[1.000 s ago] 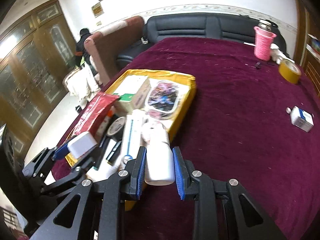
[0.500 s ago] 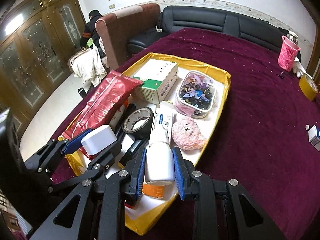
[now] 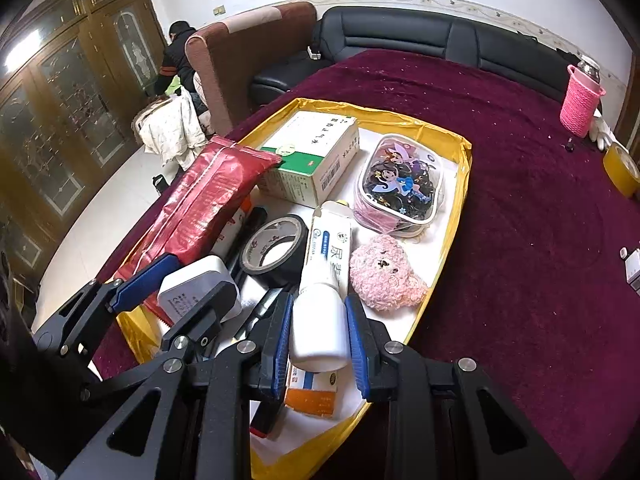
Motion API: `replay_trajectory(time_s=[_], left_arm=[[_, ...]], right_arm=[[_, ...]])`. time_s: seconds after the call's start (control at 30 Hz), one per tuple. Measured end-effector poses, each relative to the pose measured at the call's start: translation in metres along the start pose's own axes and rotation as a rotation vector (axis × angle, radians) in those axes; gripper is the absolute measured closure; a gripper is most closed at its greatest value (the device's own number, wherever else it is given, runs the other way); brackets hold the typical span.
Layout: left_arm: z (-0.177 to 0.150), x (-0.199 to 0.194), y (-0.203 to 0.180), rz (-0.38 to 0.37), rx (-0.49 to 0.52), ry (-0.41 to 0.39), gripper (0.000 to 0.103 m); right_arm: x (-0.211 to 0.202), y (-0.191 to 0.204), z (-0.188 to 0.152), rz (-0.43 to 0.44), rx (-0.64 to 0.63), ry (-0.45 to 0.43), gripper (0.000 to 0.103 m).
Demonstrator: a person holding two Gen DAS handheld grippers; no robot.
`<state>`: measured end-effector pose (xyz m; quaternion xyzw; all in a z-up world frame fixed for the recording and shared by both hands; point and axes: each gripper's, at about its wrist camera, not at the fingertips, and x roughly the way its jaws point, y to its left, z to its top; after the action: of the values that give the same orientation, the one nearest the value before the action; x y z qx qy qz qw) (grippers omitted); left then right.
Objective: Organize objects
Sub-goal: 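Lower the charger and bottle into the tray and open both grippers, then move both grippers back toward the black marker and medicine box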
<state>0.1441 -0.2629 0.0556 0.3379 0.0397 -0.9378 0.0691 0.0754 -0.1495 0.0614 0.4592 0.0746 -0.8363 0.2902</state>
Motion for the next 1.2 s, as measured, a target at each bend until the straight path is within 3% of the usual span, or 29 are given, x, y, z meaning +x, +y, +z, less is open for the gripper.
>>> replay_trajectory(time_s=[0.1,0.2,0.23,0.3,0.53,0.73,1.2], left_arm=[[0.001,-0.002,0.002,-0.005,-0.011,-0.003,0.039],[0.003,-0.004,0.005,0.016,-0.023,-0.007,0.028],[0.004,-0.006,0.006,0.016,-0.029,-0.011,0.028],[0.006,-0.010,0.006,0.033,-0.029,-0.023,0.023],[0.013,-0.028,-0.010,0.092,0.037,-0.069,0.019],[0.019,-0.036,-0.032,0.133,0.112,-0.089,0.015],[0.019,-0.029,-0.096,0.129,0.261,-0.037,0.014]], right_arm=[[0.005,-0.001,0.004,0.009,0.011,0.007,0.073],[0.008,-0.005,0.006,0.045,0.047,0.024,0.060],[0.007,-0.007,0.006,0.057,0.056,0.020,0.049],[0.002,-0.010,0.006,0.075,0.071,0.000,0.038],[-0.028,-0.028,0.005,0.113,0.124,-0.087,0.025],[-0.050,-0.067,-0.005,0.084,0.194,-0.146,0.020],[-0.078,-0.188,-0.052,0.001,0.425,-0.182,0.020]])
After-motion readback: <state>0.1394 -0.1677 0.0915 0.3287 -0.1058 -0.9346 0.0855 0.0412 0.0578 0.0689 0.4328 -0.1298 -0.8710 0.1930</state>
